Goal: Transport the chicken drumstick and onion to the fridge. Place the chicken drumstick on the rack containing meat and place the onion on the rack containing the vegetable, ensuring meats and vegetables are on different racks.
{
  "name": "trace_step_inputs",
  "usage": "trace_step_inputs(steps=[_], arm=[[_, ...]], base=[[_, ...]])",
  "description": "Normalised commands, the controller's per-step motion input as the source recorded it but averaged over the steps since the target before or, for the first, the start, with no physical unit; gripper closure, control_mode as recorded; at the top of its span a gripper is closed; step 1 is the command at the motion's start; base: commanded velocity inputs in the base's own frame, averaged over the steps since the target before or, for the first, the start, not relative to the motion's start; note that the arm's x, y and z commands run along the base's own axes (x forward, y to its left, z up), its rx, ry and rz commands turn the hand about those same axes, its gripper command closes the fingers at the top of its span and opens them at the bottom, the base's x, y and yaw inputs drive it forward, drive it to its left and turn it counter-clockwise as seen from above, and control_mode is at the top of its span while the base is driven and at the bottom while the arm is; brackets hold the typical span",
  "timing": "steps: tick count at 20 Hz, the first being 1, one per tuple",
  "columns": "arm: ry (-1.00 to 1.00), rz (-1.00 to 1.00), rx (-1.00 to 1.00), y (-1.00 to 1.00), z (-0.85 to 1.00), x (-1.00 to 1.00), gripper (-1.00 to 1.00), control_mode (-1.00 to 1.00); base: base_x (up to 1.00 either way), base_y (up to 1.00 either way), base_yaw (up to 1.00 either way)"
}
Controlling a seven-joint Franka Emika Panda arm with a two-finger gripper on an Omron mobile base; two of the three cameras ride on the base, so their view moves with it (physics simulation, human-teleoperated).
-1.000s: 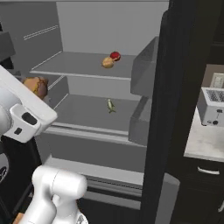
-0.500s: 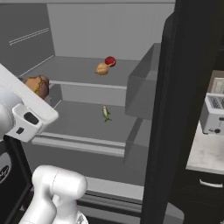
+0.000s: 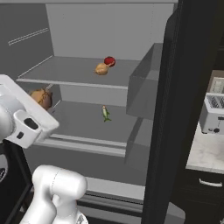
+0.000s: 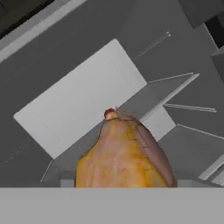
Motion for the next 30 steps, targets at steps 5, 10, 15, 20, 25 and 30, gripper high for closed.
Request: trace_step_inputs(steps=[5, 10, 15, 20, 25, 30], arm=[[0.41, -0.07, -0.09, 0.02, -0.81, 0.32, 1.00, -1.00], [0.54, 0.00, 0.00, -0.15, -0.28, 0.65, 1.00, -1.00], [0.29, 0.05, 0.00, -0.25, -0.39, 0.51, 1.00, -1.00], [0.17, 0.01, 0.00, 0.00, -0.77, 0.30, 1.00, -1.00], [0.06, 0.00, 0.00, -0.10, -0.59, 0.60, 1.00, -1.00], [0.00, 0.00, 0.00, -0.19, -0.54, 0.63, 1.00, -1.00]], base=[[0.00, 0.00, 0.00], [0.00, 0.00, 0.00], [0.00, 0.00, 0.00], [0.00, 0.00, 0.00], [0.00, 0.00, 0.00], [0.00, 0.00, 0.00]])
